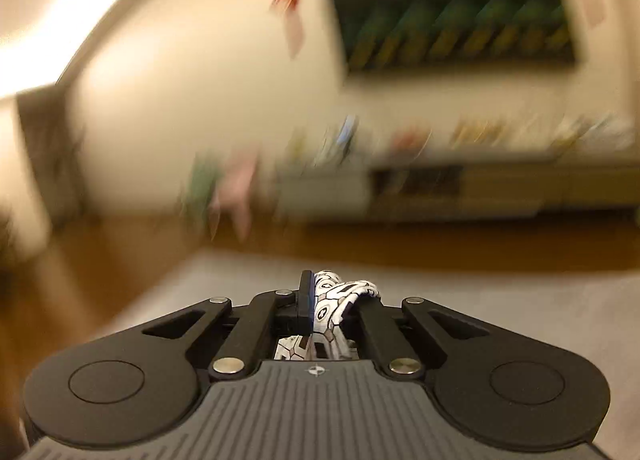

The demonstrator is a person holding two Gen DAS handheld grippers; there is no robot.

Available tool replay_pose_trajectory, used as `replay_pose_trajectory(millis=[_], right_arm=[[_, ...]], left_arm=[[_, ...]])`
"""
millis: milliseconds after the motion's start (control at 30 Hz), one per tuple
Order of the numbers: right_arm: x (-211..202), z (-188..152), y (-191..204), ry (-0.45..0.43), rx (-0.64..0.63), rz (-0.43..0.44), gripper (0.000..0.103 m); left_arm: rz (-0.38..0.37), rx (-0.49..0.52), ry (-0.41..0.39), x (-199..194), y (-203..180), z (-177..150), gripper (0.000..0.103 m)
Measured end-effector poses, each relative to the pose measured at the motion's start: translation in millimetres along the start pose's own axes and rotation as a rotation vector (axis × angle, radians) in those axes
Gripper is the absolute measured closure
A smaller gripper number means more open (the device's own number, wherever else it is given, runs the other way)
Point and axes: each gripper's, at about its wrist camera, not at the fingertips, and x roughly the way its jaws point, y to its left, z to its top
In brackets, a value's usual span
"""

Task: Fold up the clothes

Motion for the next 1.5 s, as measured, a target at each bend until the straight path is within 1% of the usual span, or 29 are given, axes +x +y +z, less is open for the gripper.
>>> replay_pose_trajectory(millis=[33,100,200,267,300,367,400,433,467,500,533,567,633,667,733,800,867,967,1033,1067,1133,1200,1233,1300,1333,1367,1400,1433,1500], right_arm=[[-15.8,17.1,-13.9,-0.066,0.019,-0.057,0.103],[-27.9,15.6,-52.3,-0.080,0.010,-0.247,0.103],[-20.8,-36.1,-124.4,0.047,0.059,-0.488,0.100],[-16.9,-87.8,-169.4,0.170,0.147,-0.545,0.100],[-18.5,-111.8,-186.0,0.200,0.199,-0.541,0.095],[-19.5,-135.2,-205.8,0.241,0.319,-0.518,0.089],[-19.8,-144.6,-214.7,0.261,0.381,-0.505,0.081],[-20.5,-143.4,-215.4,0.240,0.407,-0.453,0.067],[-19.5,-138.3,-209.6,0.211,0.391,-0.406,0.056],[-17.6,-133.8,-202.6,0.188,0.363,-0.371,0.036],[-15.6,-129.3,-195.5,0.166,0.334,-0.336,0.025],[-12.4,-127.2,-195.1,0.172,0.309,-0.301,0.024],[20.5,-134.2,-189.7,0.256,0.269,-0.261,0.025],[38.0,-135.6,-188.5,0.300,0.257,-0.248,0.028],[55.1,-139.4,-184.8,0.376,0.233,-0.232,0.053],[57.6,-141.8,-181.9,0.430,0.204,-0.237,0.068],[50.5,-140.8,-173.8,0.461,0.140,-0.257,0.072],[29.7,-148.4,-147.5,0.499,0.023,-0.316,0.072],[30.1,-141.7,-134.7,0.464,0.038,-0.282,0.072],[31.8,-134.8,-126.0,0.438,0.050,-0.248,0.067],[38.2,-119.2,-105.6,0.392,0.057,-0.179,0.026],[50.6,-109.0,-84.2,0.390,-0.003,-0.146,0.016],[62.4,-107.4,-75.2,0.405,-0.044,-0.138,0.016],[88.1,-108.7,-62.7,0.447,-0.118,-0.133,0.017],[98.0,-111.0,-60.1,0.470,-0.140,-0.136,0.030],[107.9,-113.2,-57.5,0.494,-0.162,-0.139,0.049],[117.7,-115.4,-54.8,0.517,-0.184,-0.142,0.095],[118.0,-112.6,-55.4,0.509,-0.185,-0.154,0.102],[98.4,-98.5,-57.2,0.441,-0.172,-0.174,0.103]], left_arm=[[-0.024,0.028,0.025,6.6,-7.6,-3.6,0.010],[-0.046,0.083,0.066,18.6,-23.3,-15.5,0.010],[-0.046,0.160,0.100,35.2,-47.4,-32.8,0.010],[-0.032,0.215,0.108,45.8,-64.1,-40.6,0.010],[-0.016,0.244,0.101,50.7,-70.8,-42.3,0.009],[0.016,0.302,0.088,60.5,-84.1,-45.7,0.007],[0.032,0.331,0.081,65.5,-90.8,-47.4,0.006],[0.048,0.360,0.074,70.4,-97.5,-49.1,0.006],[0.053,0.373,0.077,76.2,-99.9,-49.5,0.009],[0.048,0.375,0.087,82.7,-99.1,-49.1,0.016],[0.044,0.377,0.097,89.3,-98.3,-48.6,0.032],[0.046,0.373,0.095,89.2,-92.6,-43.6,0.057],[0.062,0.355,0.073,79.2,-73.6,-27.1,0.089],[0.069,0.347,0.061,74.2,-64.2,-18.8,0.091],[0.084,0.329,0.039,64.2,-45.2,-2.2,0.091],[0.099,0.311,0.016,54.2,-26.3,14.4,0.092],[0.114,0.293,-0.006,44.2,-7.3,31.0,0.092],[0.137,0.266,-0.040,29.2,21.1,55.9,0.091],[0.151,0.248,-0.063,19.2,40.0,72.5,0.089],[0.151,0.222,-0.055,19.4,49.8,74.5,0.089],[0.138,0.144,-0.014,27.7,69.6,69.3,0.089],[0.118,0.071,0.023,36.0,86.7,67.0,0.090],[0.099,0.057,0.025,39.6,90.8,70.3,0.090],[0.087,0.068,0.006,44.3,96.3,80.4,0.091],[0.078,0.064,-0.008,45.5,100.2,86.0,0.091],[0.066,0.053,-0.033,43.2,103.5,90.3,0.092],[0.055,0.043,-0.064,38.8,105.7,93.7,0.092],[0.037,0.043,-0.114,28.4,106.4,97.2,0.093],[-0.028,0.061,-0.248,-7.8,107.3,102.6,0.093]])
